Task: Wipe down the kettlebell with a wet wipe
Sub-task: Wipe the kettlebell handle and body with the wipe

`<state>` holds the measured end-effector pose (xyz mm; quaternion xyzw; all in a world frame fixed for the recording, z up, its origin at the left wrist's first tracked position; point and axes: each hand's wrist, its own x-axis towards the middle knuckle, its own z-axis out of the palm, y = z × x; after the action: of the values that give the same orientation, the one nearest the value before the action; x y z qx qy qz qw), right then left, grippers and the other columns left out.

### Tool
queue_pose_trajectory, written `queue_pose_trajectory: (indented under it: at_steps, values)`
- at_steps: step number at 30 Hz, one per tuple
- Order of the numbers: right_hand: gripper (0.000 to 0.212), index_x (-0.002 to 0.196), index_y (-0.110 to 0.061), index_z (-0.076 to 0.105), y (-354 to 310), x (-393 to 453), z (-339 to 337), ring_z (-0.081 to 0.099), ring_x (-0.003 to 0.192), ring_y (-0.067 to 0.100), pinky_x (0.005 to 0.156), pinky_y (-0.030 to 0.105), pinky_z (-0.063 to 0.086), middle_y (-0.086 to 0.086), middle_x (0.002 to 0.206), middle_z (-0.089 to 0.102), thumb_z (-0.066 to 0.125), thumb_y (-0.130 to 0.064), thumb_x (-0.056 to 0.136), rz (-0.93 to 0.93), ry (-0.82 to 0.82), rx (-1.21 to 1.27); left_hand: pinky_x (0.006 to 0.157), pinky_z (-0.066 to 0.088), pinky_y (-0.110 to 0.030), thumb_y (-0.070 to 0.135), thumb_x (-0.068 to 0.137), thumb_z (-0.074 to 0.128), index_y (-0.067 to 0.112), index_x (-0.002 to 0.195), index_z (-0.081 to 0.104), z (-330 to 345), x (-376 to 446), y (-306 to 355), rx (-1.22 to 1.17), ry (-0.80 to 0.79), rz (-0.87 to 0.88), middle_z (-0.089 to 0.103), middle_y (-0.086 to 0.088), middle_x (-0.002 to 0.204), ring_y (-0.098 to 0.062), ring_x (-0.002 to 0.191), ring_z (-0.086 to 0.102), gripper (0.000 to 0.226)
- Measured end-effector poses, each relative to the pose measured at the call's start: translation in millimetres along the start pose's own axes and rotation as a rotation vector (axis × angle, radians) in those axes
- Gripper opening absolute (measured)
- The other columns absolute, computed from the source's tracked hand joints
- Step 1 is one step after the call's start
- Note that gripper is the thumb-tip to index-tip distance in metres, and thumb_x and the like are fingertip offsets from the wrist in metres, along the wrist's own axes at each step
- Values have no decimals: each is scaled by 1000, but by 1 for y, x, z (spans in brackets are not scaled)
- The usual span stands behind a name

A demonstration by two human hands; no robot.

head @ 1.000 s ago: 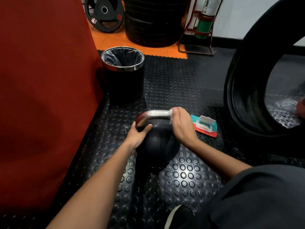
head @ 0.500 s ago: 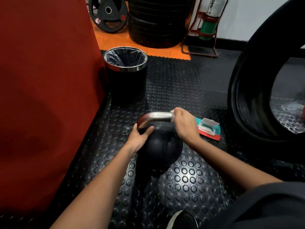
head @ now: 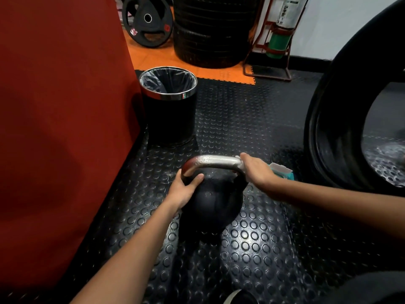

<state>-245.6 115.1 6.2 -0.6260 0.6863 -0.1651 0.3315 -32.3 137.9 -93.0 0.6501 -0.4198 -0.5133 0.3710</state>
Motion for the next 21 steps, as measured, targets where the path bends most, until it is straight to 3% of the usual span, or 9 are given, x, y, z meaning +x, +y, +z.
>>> queue_pose_trajectory:
  at_steps: [3, 8, 11, 15, 18, 21]
  values:
    - [44, 81, -18, 56, -6, 1, -2, 54, 101, 33, 83, 39, 37, 15, 108, 61, 24, -34, 107, 8, 22, 13, 88, 39, -23, 48, 83, 71, 36, 120, 51, 4, -6, 4, 7, 39, 27, 57, 22, 99, -8, 103, 55, 44]
    - [59, 94, -6, 65, -7, 4, 9, 55, 96, 33, 86, 43, 40, 13, 101, 67, 19, -43, 98, -64, 88, 4, 90, 44, -27, 63, 76, 70, 52, 104, 51, 3, -8, -3, 96, 159, 129, 58, 28, 97, -7, 100, 56, 36]
    - [42, 86, -8, 53, -9, 9, 13, 49, 93, 30, 79, 37, 31, 9, 97, 58, 23, -27, 108, -58, 122, -33, 83, 41, -25, 57, 81, 69, 46, 101, 51, 5, -15, -5, 121, 210, 175, 60, 26, 94, -5, 94, 56, 29]
    - [44, 70, -14, 49, -15, 16, 11, 49, 87, 28, 76, 37, 31, 11, 92, 61, 27, -28, 105, -26, 125, 46, 83, 40, -25, 49, 86, 67, 37, 106, 50, 4, -23, -8, 129, 215, 194, 60, 22, 95, -9, 94, 58, 29]
    - [46, 82, -4, 55, -16, 15, 13, 51, 92, 33, 82, 42, 38, 12, 96, 62, 24, -30, 104, -32, 143, 64, 83, 42, -27, 49, 86, 66, 39, 107, 49, 0, -24, -5, 149, 170, 196, 61, 21, 96, -8, 94, 58, 29]
    - [40, 80, -11, 45, -15, 12, 23, 43, 95, 27, 80, 35, 28, 7, 100, 53, 23, -25, 109, -30, 225, 61, 81, 43, -28, 52, 86, 65, 41, 107, 47, -3, -26, -4, 186, 163, 193, 63, 16, 99, -10, 92, 58, 30]
